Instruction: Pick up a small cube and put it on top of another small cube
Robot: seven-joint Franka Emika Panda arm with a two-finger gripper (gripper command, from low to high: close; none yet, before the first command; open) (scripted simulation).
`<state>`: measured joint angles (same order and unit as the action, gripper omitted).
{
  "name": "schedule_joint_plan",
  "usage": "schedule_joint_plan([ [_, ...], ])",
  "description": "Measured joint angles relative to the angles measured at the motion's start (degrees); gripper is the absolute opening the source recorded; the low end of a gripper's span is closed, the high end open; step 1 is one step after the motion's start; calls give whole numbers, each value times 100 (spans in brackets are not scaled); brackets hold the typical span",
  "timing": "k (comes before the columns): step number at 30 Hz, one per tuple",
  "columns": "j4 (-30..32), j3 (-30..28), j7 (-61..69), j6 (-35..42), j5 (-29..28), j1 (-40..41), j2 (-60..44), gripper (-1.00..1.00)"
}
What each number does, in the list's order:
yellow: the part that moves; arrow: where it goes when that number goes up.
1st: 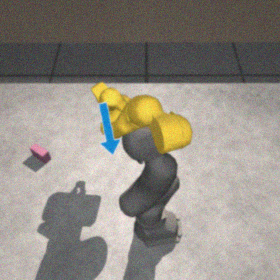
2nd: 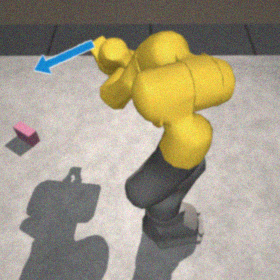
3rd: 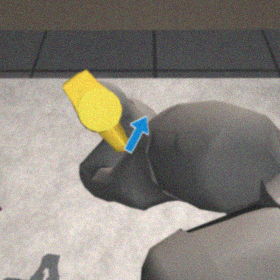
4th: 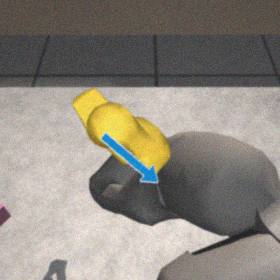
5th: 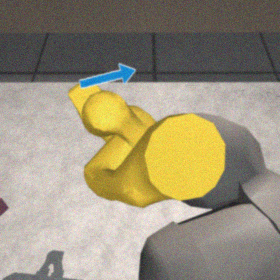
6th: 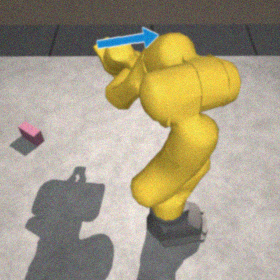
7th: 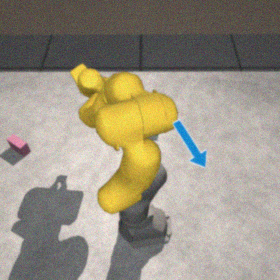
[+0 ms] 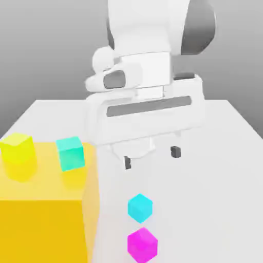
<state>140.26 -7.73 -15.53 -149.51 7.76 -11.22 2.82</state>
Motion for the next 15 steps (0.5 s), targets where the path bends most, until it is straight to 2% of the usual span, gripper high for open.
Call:
schedule_joint_plan([
  [8, 301, 47, 704, -758, -273, 12, -1605, 0],
  [12, 172, 236, 885, -1392, -110, 159, -2437, 0],
  [13, 140, 298, 903, -1525, -87, 216, -2607, -100],
  [15, 140, 298, 902, -1524, -88, 216, -2607, -100],
])
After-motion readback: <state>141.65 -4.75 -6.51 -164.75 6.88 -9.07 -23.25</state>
